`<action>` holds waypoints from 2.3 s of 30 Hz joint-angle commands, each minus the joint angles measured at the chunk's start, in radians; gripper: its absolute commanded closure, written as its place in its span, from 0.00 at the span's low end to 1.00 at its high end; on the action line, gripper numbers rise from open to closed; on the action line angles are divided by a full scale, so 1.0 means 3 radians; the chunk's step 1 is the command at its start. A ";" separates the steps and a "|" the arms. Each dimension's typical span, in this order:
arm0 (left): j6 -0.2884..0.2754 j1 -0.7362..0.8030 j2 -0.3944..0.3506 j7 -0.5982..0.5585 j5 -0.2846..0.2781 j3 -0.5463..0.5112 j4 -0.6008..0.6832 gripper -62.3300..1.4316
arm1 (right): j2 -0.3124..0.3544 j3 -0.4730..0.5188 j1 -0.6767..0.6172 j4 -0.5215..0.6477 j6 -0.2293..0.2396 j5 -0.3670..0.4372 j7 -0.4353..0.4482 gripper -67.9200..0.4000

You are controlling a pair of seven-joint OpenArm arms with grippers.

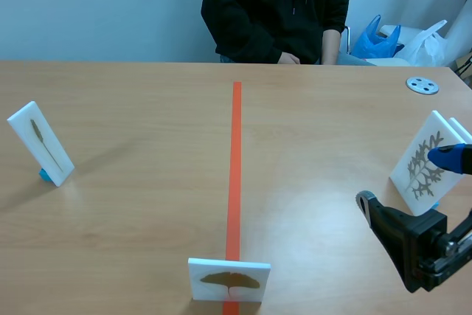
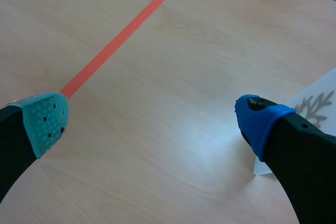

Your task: Sort the leaf by its shape. The table is split by an orange tape line. A compound leaf with several leaflets goes to the left side, a simple leaf with one blade goes to the right side. Return to the home posture when a red brick is placed on the table.

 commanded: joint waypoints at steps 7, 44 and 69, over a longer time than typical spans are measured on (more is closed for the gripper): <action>-0.0005 -0.0008 -0.0183 -0.0086 -0.0033 0.0022 0.0033 0.00 | 0.0017 0.0047 0.0031 0.0053 -0.0014 0.0011 0.0047 0.00; -0.0005 -0.1176 -0.0690 -0.0726 0.1095 0.2158 -0.1124 0.00 | 0.0017 0.0050 0.0031 0.0053 -0.0014 0.0000 0.0024 0.00; -0.0004 -0.2575 -0.0264 -0.1423 0.1657 0.3821 -0.2366 0.00 | 0.0015 0.0052 0.0031 0.0053 -0.0038 -0.0027 0.0024 0.00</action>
